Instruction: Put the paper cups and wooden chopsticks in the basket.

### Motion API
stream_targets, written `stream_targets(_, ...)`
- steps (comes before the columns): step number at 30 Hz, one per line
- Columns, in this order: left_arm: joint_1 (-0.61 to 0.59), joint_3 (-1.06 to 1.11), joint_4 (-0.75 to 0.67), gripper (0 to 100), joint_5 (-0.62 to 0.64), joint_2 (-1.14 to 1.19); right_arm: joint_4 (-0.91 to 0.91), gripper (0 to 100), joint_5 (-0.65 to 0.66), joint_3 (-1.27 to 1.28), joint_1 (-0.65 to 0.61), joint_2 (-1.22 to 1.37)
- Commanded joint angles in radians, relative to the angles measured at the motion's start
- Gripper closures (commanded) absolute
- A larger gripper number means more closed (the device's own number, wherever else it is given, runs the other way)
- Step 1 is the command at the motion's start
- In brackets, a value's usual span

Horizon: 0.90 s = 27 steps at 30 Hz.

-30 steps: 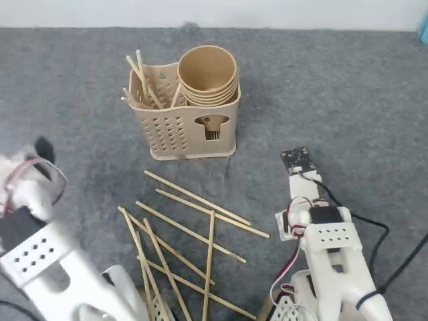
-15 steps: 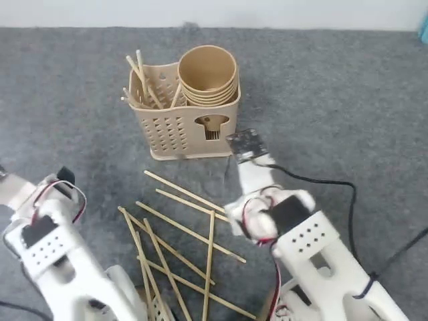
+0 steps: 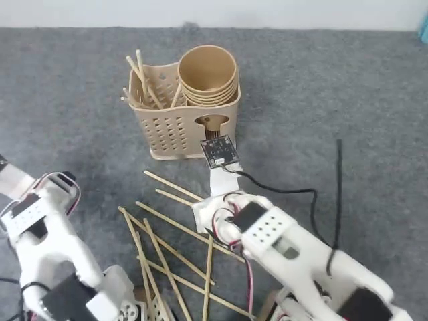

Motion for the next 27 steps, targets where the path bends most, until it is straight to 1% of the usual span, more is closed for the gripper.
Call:
stream_targets(1, 0.009, -0.044, -0.026, 72, 0.011, -0.002, -0.019, 85.4, -0.060, -0.028, 0.010, 0.071)
stream_targets(5, 0.009, -0.044, -0.026, 72, 0.011, -0.002, 0.081, 85.4, -0.069, -0.098, 0.012, 0.120)
stream_targets(10, 0.009, -0.044, -0.026, 72, 0.009, -0.002, 0.067, 85.7, -0.069, -0.114, 0.012, 0.193)
stream_targets(12, 0.009, -0.044, -0.026, 72, 0.008, -0.002, 0.048, 89.0, -0.066, -0.114, 0.012, 0.217)
stream_targets(16, 0.009, -0.044, -0.026, 72, 0.006, -0.002, 0.022, 99.2, -0.063, -0.114, 0.013, 0.234)
stream_targets(21, 0.008, -0.042, -0.026, 72, 0.006, -0.002, 0.031, 97.2, -0.061, -0.124, 0.018, 0.236)
stream_targets(24, 0.008, -0.042, -0.026, 72, 0.006, -0.002, 0.044, 97.3, -0.051, -0.143, 0.056, 0.232)
stream_targets(27, 0.006, -0.042, -0.026, 72, 0.006, -0.002, 0.147, 99.1, 0.012, -0.215, 0.111, 0.196)
